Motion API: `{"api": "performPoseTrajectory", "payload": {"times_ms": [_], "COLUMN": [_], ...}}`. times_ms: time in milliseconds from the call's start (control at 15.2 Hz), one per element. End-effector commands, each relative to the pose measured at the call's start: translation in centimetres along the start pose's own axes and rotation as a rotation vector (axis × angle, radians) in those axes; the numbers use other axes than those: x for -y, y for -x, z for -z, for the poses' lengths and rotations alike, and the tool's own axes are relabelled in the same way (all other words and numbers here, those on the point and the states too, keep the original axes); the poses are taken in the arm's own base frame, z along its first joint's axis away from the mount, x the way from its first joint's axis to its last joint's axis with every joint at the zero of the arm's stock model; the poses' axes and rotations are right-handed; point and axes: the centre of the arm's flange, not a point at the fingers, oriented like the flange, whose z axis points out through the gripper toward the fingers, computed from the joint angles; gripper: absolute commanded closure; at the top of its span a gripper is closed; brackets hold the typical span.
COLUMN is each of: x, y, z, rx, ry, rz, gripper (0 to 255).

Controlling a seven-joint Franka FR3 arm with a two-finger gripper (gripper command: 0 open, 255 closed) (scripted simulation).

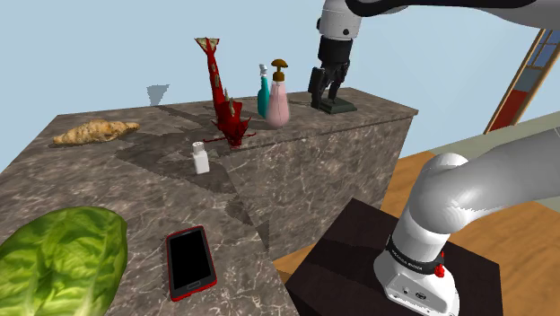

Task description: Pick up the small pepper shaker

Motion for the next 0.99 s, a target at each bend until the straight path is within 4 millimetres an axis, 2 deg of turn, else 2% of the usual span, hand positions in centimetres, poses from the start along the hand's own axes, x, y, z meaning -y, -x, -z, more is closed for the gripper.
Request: {"api": "performPoseTrajectory", "payload": {"times_ms": [0,924], "x": [0.0,12.1], "y": [0.0,-13.0], "z": [0.0,-5.5], "rx": [0.000,0.022], "ry": [0.000,-0.010], "rz": [0.000,0.007], "gripper": [0,0]}}
